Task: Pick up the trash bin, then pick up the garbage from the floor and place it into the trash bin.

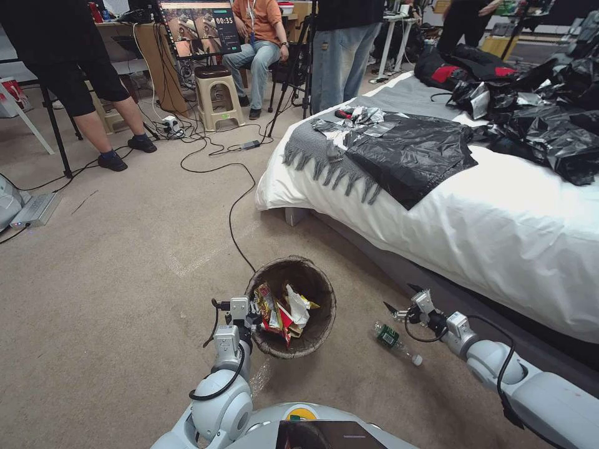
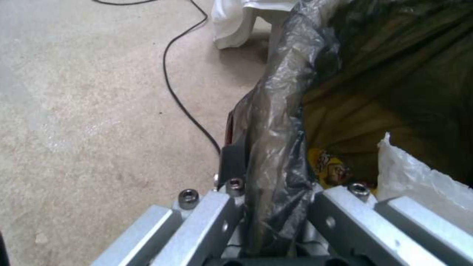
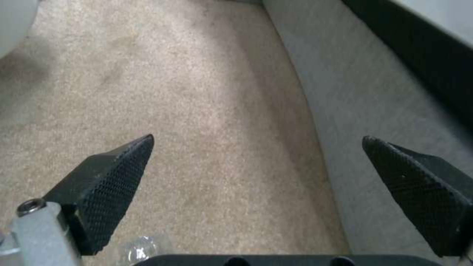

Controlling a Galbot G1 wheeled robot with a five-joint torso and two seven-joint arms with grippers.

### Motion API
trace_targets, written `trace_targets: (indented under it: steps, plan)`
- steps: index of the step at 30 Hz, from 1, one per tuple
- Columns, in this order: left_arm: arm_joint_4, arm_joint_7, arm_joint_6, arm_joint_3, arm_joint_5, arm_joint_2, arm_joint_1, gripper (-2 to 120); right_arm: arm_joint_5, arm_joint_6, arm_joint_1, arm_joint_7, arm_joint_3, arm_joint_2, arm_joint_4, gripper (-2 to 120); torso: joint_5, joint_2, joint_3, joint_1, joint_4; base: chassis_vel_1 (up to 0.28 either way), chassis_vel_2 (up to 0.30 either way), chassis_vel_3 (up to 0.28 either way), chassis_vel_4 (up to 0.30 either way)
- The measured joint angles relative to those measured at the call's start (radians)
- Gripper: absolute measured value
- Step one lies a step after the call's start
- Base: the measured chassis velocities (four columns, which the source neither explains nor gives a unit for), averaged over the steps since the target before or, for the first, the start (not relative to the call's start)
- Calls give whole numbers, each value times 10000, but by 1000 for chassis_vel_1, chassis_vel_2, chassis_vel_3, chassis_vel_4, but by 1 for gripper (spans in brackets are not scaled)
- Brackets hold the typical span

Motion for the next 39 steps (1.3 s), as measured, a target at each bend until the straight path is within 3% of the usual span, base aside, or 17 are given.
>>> trace_targets:
  steps: [16,39]
  plan:
    - [25,-25,31,-52,-155,55,-131,0,-412,195,907,-283,-935,1185,-1176,100,-1,0,0,0,0,0,0,0,0]
    - [124,-49,38,-54,-267,78,-279,0,-831,571,683,-751,-1119,1816,-2343,100,0,0,-1,0,-2,0,0,0,0]
